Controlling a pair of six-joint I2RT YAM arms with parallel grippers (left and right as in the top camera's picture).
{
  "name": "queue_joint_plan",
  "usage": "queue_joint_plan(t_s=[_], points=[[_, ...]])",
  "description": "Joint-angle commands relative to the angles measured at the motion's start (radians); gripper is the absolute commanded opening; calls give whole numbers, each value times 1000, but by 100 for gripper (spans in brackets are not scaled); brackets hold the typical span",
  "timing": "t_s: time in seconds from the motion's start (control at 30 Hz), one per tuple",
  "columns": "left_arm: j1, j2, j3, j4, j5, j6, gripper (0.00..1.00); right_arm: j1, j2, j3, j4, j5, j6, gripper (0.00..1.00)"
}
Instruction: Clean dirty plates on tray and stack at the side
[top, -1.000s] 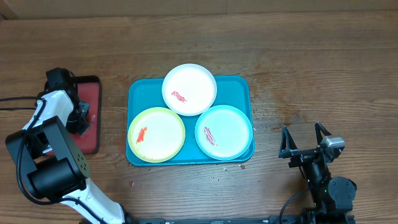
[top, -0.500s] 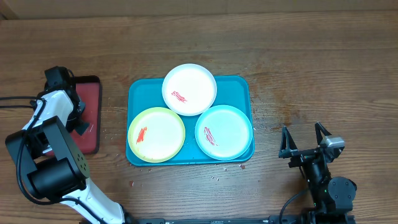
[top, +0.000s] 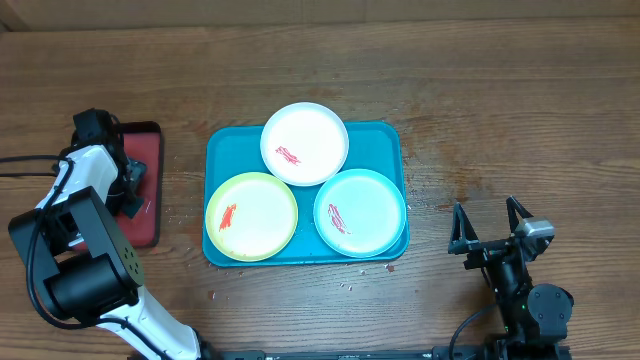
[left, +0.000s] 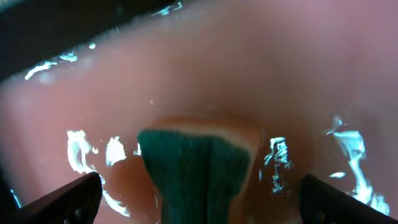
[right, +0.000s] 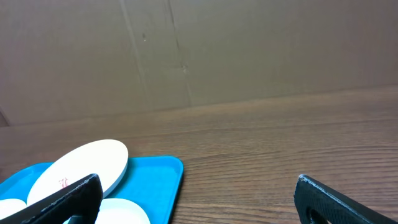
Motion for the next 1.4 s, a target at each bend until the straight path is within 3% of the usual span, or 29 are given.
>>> queue_joint_plan(t_s=[0.0, 0.1, 0.23, 0.33, 0.37, 0.4, 0.47, 0.5, 0.53, 0.57, 0.6, 0.67, 0.7, 0.73, 0.87, 0.9, 0.97, 1.0, 1.03, 1.1, 1.13, 1.17, 1.23, 1.3, 1.37], points=[[-2, 10, -9, -14, 47, 2, 100, -4, -9, -10, 4, 6, -4, 100], [-2, 10, -12, -14, 43, 1, 98, -4, -9, -10, 4, 6, -4, 100], [-1, 10, -20, 11, 40, 2, 85, -4, -9, -10, 4, 6, -4, 100], [-2, 10, -20, 21, 39, 1, 70, -4, -9, -10, 4, 6, -4, 100], [-1, 10, -20, 23, 39, 1, 62, -4, -9, -10, 5, 6, -4, 100], [-1, 10, -20, 26, 36, 1, 42, -4, -9, -10, 4, 6, -4, 100], [-1, 10, -20, 26, 36, 1, 17, -4, -9, -10, 4, 6, -4, 100], [-1, 10, -20, 26, 36, 1, 7, -4, -9, -10, 4, 6, -4, 100], [-1, 10, -20, 26, 35, 1, 4, -4, -9, -10, 4, 6, -4, 100], [-1, 10, -20, 26, 34, 1, 5, -4, -9, -10, 4, 6, -4, 100], [-1, 10, -20, 26, 23, 1, 19, -4, -9, -10, 4, 6, -4, 100], [-1, 10, -20, 26, -15, 2, 76, -4, -9, -10, 4, 6, -4, 100], [-1, 10, -20, 26, -34, 2, 91, -4, -9, -10, 4, 6, -4, 100], [-1, 10, -20, 26, -50, 2, 100, -4, -9, -10, 4, 6, -4, 100], [-1, 10, -20, 25, -68, 2, 100, -4, -9, -10, 4, 6, -4, 100], [-1, 10, -20, 24, -65, 2, 83, -4, -9, -10, 4, 6, -4, 100], [-2, 10, -20, 21, -62, 2, 18, -4, -9, -10, 5, 6, -4, 100], [-2, 10, -20, 18, -62, 2, 4, -4, -9, -10, 5, 6, -4, 100], [-2, 10, -20, 14, -62, 2, 4, -4, -9, -10, 4, 6, -4, 100], [-1, 10, -20, 9, -66, 2, 4, -4, -9, -10, 4, 6, -4, 100], [-2, 10, -20, 7, -66, 2, 12, -4, -9, -10, 4, 6, -4, 100], [-2, 10, -20, 6, -64, 2, 36, -4, -9, -10, 4, 6, -4, 100], [-2, 10, -20, -10, -45, 2, 75, -4, -9, -10, 5, 6, -4, 100], [-2, 10, -20, -33, -13, 2, 93, -4, -9, -10, 4, 6, -4, 100], [-2, 10, -20, -58, 43, 2, 100, -4, -9, -10, 5, 6, -4, 100]])
